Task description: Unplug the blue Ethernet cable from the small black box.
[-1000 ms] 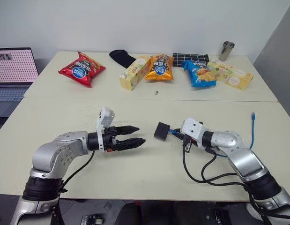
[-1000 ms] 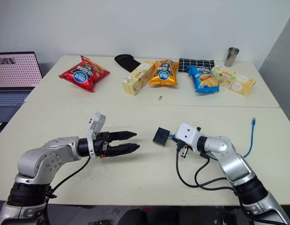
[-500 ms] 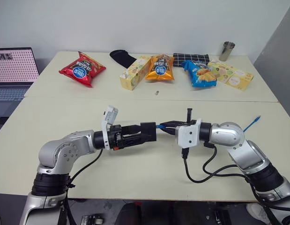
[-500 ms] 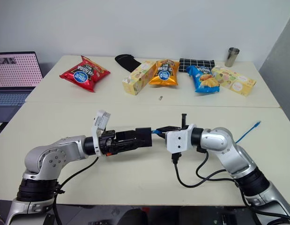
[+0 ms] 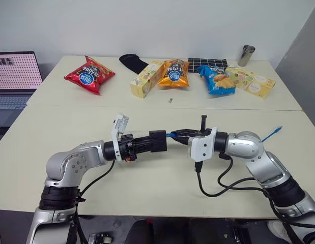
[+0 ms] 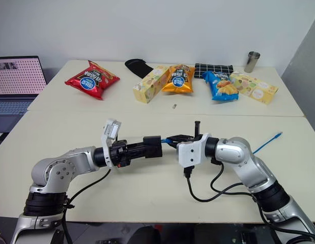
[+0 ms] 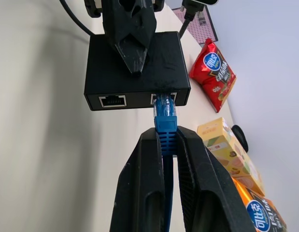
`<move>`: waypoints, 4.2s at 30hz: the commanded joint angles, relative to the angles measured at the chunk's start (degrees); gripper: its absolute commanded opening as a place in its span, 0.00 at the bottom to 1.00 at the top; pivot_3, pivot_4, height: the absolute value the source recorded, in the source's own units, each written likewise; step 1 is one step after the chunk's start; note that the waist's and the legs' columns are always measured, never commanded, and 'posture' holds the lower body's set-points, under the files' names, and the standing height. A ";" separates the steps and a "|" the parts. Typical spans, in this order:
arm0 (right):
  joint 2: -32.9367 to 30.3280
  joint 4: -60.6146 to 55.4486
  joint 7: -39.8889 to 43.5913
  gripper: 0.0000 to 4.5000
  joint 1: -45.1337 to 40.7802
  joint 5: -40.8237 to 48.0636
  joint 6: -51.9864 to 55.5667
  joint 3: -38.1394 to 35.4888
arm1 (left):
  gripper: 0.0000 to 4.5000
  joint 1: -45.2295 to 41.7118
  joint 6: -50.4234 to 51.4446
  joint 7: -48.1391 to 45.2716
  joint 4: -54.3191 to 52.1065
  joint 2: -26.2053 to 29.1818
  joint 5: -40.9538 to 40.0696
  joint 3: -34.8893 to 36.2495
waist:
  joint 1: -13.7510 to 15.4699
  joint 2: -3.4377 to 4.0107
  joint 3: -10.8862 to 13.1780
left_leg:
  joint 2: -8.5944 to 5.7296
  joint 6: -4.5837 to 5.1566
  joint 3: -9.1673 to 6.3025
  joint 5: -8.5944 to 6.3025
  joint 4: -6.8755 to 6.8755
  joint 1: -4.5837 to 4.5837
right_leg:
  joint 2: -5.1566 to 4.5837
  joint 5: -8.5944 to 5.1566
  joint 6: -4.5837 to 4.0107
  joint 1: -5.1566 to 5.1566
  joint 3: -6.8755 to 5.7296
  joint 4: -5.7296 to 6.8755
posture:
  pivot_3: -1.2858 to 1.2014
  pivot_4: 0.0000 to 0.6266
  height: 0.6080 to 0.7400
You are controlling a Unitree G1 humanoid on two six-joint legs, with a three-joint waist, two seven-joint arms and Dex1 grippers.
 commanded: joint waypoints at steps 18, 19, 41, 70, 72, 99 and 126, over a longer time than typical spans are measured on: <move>0.82 -18.34 3.99 0.75 5.56 40.11 42.10 -12.70 | 0.18 -0.97 -23.15 -12.18 -3.61 3.23 15.55 -9.23 | 0.09 0.00 0.00 | 0.02 0.00 -0.02 0.00 -0.02 0.01 | 0.00 0.00 0.00 0.05 -0.01 -0.03 | 0.52 0.24 1.00; 1.52 -18.64 2.67 0.75 5.58 42.46 45.52 -13.46 | 0.18 -1.22 -23.68 -12.77 -3.49 3.15 15.52 -9.22 | 0.08 0.00 0.00 | 0.01 0.00 -0.02 0.00 -0.02 0.01 | 0.00 0.00 0.00 0.05 0.00 -0.04 | 0.52 0.24 1.00; 2.18 -12.24 3.13 0.75 2.06 59.06 64.21 -17.66 | 0.18 -0.57 -24.08 -18.15 -5.83 4.88 14.65 -9.19 | 0.07 0.00 0.01 | -0.02 0.04 -0.02 -0.02 -0.05 -0.03 | 0.00 0.00 0.00 0.05 0.00 -0.13 | 0.52 0.24 1.00; -6.63 -6.65 11.17 0.01 3.17 57.19 64.39 -18.67 | 0.18 3.37 -27.16 -20.56 -1.62 8.56 16.49 -5.95 | 0.17 0.00 0.01 | -0.01 0.05 -0.04 -0.03 -0.06 -0.06 | 0.00 0.00 0.00 0.11 -0.01 -0.32 | 0.52 0.24 1.00; -7.61 -5.23 10.28 0.01 4.92 55.78 62.75 -19.94 | 0.18 4.34 -27.75 -20.07 -0.46 9.32 16.70 -4.54 | 0.20 0.00 0.01 | -0.01 0.07 -0.05 -0.04 -0.06 -0.06 | 0.00 0.00 0.00 0.12 -0.02 -0.36 | 0.52 0.24 1.00; -1.32 -9.52 4.59 0.86 0.30 39.04 49.71 -12.82 | 0.18 -3.47 -54.63 12.42 19.70 -6.73 38.36 -2.85 | 0.25 0.03 0.05 | -0.01 0.03 0.06 -0.02 -0.05 -0.11 | -0.01 0.00 0.00 0.03 0.03 -0.30 | 0.52 0.24 1.00; 1.42 -12.49 -7.01 0.87 2.47 37.95 58.15 -19.10 | 0.71 10.32 -43.58 13.82 10.49 3.44 37.78 2.26 | -0.52 -0.02 0.02 | 0.02 0.01 -0.06 -0.01 -0.19 -0.09 | -0.07 0.01 0.01 -0.26 -0.08 0.13 | 0.52 0.24 1.00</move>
